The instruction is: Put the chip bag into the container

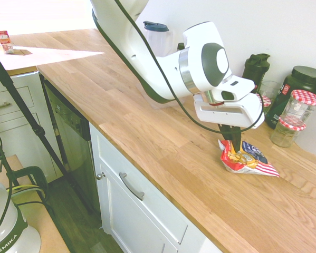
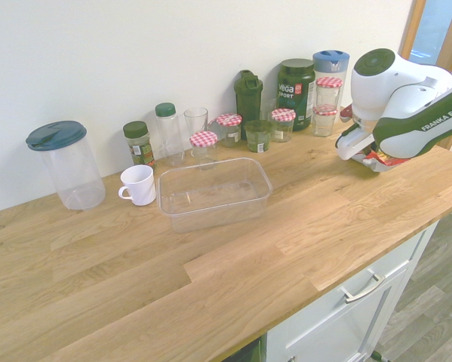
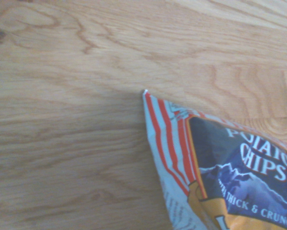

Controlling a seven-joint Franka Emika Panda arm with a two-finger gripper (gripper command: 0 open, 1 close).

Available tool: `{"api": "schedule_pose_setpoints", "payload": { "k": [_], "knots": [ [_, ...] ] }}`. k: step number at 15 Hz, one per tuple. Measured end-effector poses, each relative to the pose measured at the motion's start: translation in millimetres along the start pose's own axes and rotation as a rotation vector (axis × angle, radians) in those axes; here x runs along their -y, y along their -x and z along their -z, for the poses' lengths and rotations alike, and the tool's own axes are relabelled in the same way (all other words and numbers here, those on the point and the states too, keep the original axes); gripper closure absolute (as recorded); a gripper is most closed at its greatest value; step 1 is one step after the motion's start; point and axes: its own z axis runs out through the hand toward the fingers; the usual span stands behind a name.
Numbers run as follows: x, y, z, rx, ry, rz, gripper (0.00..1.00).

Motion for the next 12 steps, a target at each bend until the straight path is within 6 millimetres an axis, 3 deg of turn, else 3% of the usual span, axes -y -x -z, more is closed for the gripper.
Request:
{"api": "schedule_pose_setpoints", "payload": {
  "k": [3,6,8,12],
  "knots": [
    [10.4,-2.9,25.6,-0.027,-0.019,0.003,1.00],
    [22.8,-2.4,67.7,-0.059,-0.048,0.010,1.00],
    [43.0,7.6,109.9,-0.086,-0.074,0.031,1.00],
    [95.6,51.7,203.4,-0.155,-0.113,0.092,1.00]
  ]
}}
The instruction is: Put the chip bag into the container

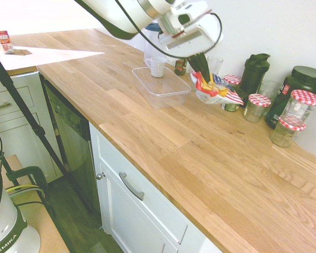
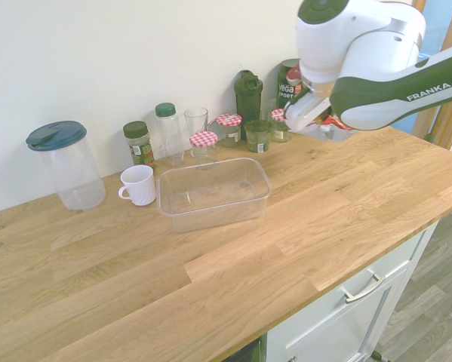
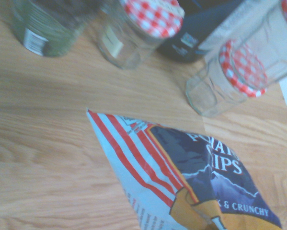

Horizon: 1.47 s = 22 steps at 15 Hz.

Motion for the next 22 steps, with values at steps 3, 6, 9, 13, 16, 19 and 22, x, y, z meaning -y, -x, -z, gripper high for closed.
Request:
{"api": "schedule_pose_setpoints", "payload": {
  "k": [3,6,9,13,16,19,22],
  "knots": [
    [41.3,25.5,48.3,-0.036,-0.009,0.054,1.00],
    [81.4,61.1,64.9,-0.058,-0.008,0.113,1.00],
    [111.2,91.4,56.3,-0.056,0.006,0.170,1.00],
    [134.5,126.8,48.8,-0.067,0.026,0.232,1.00],
    [146.7,157.2,48.2,-0.083,0.039,0.269,1.00],
    [158.9,182.5,44.9,-0.100,0.057,0.295,0.00],
    [175.4,205.2,44.2,-0.111,0.085,0.315,0.00]
  ]
}}
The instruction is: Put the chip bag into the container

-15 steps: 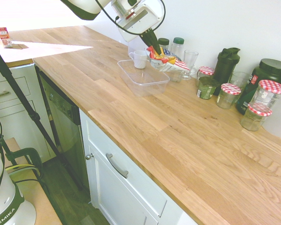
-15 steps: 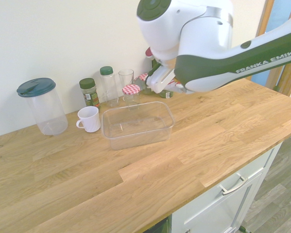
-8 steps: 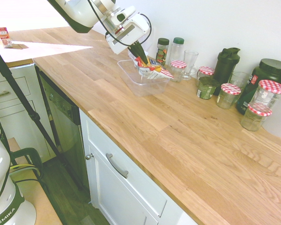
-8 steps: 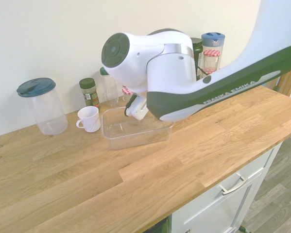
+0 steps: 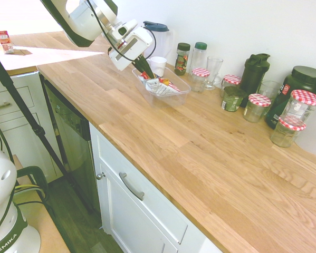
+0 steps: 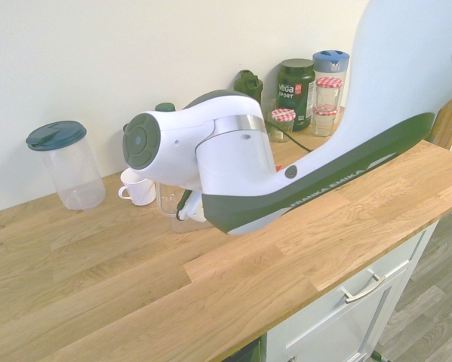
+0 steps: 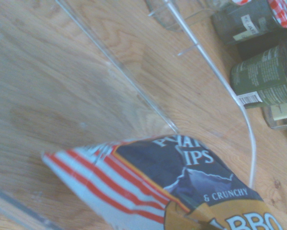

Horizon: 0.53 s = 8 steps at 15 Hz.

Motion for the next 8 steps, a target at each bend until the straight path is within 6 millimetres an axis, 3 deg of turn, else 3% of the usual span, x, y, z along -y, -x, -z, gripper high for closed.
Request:
{"api": "schedule_pose_setpoints", "payload": {
  "k": [5,8],
  "knots": [
    [30.7,14.2,9.4,-0.021,0.022,0.013,0.00],
    [33.8,-4.5,27.3,-0.050,0.013,-0.027,0.00]
  ]
}}
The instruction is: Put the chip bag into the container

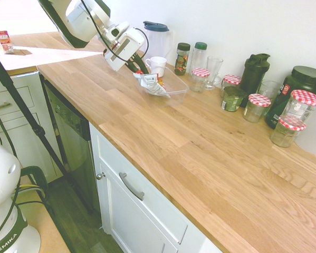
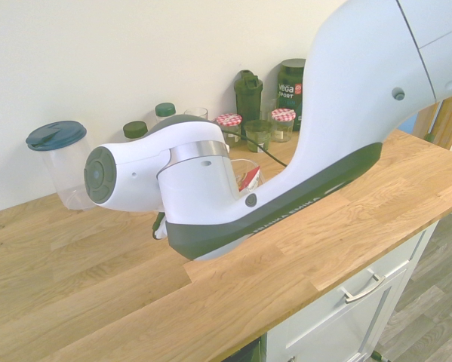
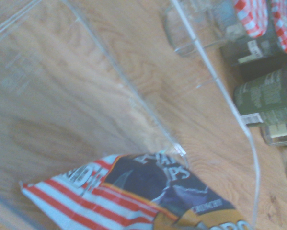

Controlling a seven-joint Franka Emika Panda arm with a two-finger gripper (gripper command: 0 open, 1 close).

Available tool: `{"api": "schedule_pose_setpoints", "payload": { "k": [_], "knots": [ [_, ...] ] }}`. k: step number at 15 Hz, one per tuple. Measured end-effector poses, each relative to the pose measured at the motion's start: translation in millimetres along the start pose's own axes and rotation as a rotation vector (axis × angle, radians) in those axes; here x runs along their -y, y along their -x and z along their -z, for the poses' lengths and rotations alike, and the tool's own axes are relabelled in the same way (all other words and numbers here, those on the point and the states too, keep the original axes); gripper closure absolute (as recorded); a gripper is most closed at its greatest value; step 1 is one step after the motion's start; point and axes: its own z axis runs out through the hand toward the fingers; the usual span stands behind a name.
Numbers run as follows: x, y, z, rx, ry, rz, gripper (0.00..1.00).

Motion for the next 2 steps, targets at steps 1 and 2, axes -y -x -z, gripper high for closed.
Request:
{"api": "schedule_pose_setpoints", "payload": {
  "k": [1,2],
  "knots": [
    [-2.3,-11.3,8.9,-0.008,-0.004,-0.022,0.00],
    [-6.8,-23.0,20.3,-0.017,-0.012,-0.045,0.00]
  ]
}}
